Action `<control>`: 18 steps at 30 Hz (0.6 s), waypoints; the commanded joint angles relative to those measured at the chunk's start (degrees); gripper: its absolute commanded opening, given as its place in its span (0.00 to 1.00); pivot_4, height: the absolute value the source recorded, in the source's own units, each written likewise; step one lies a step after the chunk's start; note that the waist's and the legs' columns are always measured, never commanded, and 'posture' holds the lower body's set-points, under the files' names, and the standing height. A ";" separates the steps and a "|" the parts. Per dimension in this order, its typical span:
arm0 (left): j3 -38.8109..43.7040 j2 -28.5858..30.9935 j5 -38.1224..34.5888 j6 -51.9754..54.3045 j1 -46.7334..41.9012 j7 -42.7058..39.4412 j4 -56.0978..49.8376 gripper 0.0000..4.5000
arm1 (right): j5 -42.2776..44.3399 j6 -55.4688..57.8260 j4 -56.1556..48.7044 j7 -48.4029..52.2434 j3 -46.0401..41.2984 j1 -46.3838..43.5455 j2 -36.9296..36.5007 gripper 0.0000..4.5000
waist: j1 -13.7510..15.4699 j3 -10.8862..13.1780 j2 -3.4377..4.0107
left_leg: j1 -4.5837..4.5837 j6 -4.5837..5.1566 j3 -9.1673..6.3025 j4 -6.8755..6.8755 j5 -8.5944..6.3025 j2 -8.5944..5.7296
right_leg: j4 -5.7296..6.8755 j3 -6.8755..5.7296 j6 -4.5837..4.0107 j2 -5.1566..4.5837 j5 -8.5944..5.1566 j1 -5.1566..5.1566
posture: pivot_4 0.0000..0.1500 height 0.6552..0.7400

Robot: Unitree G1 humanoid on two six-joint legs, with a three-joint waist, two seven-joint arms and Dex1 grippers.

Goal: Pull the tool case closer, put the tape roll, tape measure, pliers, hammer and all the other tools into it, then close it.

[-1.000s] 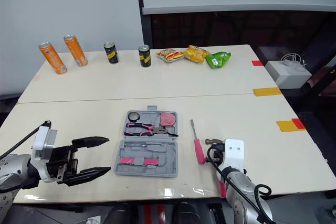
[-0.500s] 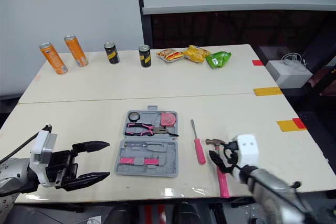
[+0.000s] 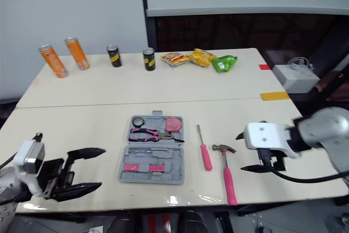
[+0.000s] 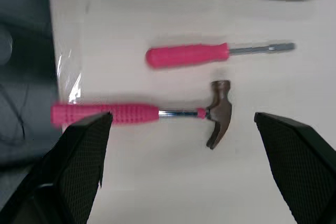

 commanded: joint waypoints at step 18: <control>3.06 -0.53 0.63 -3.33 3.94 0.87 -2.35 1.00 | -36.77 -65.94 45.39 -5.26 28.76 -30.41 20.87 1.00 | -0.51 0.04 -0.03 | -0.95 0.34 -0.04 1.44 -0.16 0.12 | 1.21 0.06 -0.34 -0.06 0.10 -0.90 | 1.00 1.00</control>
